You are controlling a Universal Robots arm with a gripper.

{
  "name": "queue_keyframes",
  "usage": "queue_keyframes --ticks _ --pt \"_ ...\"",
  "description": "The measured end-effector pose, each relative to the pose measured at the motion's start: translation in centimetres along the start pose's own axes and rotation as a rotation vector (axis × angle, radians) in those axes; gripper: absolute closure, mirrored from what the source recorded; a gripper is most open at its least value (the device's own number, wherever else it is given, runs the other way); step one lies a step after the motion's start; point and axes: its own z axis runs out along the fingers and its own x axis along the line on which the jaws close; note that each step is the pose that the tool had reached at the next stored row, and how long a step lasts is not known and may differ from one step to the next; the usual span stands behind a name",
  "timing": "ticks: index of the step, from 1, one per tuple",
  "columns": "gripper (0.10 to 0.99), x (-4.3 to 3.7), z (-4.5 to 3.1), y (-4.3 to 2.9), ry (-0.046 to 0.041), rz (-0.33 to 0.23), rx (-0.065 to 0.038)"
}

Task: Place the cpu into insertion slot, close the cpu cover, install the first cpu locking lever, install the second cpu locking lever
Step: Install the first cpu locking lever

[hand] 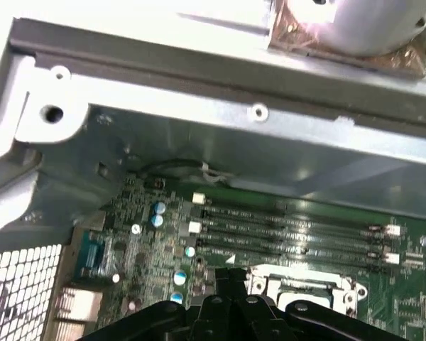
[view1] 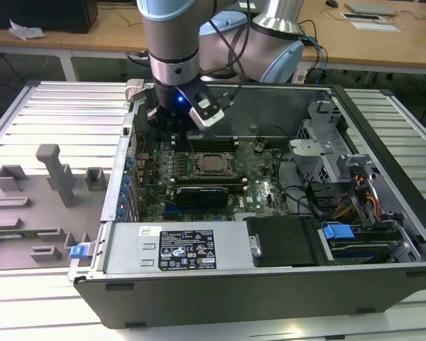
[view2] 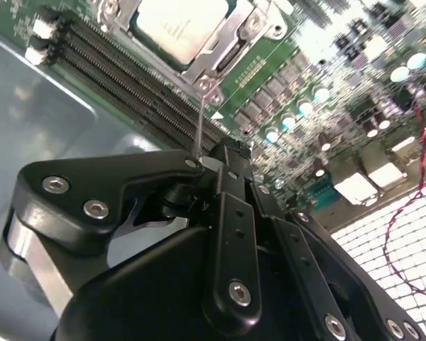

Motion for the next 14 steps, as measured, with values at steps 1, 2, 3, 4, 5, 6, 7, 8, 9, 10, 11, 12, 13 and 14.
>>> queue_keyframes --ticks 1,2,3,4,5,6,7,8,9,10,11,12,13,14 --pt "0.98 0.01 0.01 0.01 -0.0015 0.0 -0.007" --pt "0.98 0.01 0.01 0.0 -0.0015 0.001 -0.007" --pt "0.98 -0.05 0.02 -0.01 -0.0013 0.0 -0.007" --pt "0.98 -0.21 0.03 -0.03 -0.0015 0.0 -0.007" --pt "0.98 -0.52 0.06 -0.09 -0.0015 0.001 -0.007" --pt "0.98 -0.74 0.08 -0.12 -0.0015 0.0 -0.007" --pt "0.98 -0.97 0.09 -0.16 -0.0014 0.0 -0.007" --pt "0.98 -1.39 0.13 -0.24 -0.0014 0.0 -0.007" --pt "0.98 -1.83 0.17 -0.31 -0.0015 0.0 -0.007" --pt "0.98 -2.13 0.2 -0.36 -0.0015 0.0 -0.007" --pt "0.98 -2.53 0.24 -0.44 -0.0015 0.0 -0.007" --pt "0.98 -2.8 0.26 -0.49 -0.0015 0.0 -0.007" --pt "0.98 -3.11 0.29 -0.54 -0.0015 0.001 -0.007" --pt "0.98 -3.38 0.31 -0.59 -0.0015 0.0 -0.007"
